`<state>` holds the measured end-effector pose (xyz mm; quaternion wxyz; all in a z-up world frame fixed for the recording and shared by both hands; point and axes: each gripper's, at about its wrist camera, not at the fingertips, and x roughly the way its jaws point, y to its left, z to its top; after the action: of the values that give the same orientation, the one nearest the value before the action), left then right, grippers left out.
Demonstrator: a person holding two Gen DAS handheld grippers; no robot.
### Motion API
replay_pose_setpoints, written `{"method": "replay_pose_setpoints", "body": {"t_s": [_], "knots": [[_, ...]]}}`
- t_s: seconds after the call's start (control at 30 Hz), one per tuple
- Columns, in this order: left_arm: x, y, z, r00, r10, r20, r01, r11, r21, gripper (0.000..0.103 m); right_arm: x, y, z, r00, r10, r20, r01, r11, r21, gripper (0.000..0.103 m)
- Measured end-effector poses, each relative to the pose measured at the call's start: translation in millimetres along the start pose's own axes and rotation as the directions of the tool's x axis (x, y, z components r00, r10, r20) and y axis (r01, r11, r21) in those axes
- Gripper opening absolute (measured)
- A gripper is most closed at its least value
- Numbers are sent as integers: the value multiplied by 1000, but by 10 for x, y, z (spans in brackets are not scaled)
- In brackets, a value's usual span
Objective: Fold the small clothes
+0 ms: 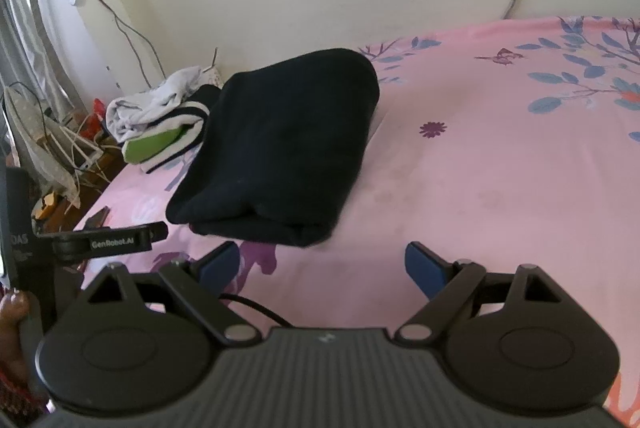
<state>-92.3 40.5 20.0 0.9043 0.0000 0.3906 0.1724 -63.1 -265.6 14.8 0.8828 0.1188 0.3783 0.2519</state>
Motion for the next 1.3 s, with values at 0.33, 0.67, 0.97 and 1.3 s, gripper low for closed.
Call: {"method": "replay_pose_setpoints", "body": {"t_s": [0.33,0.67,0.97,1.3], "knots": [[36,20,-15,999,-18,-31,17,1000,-23,103,13,24,0,1000,-12,-6,12,1000,-11,81],[30,56,-13,999,-34,-25,33,999,-31,103,28,39,-7,1000,-12,-11,12,1000,-12,81],[42,83,-11,999,-34,-34,32,999,-41,103,23,43,2,1000,-20,-16,19,999,-29,81],[66,83,-13,998,-5,-55,3,1000,-29,103,48,61,13,999,-37,-25,37,999,-25,81]]}}
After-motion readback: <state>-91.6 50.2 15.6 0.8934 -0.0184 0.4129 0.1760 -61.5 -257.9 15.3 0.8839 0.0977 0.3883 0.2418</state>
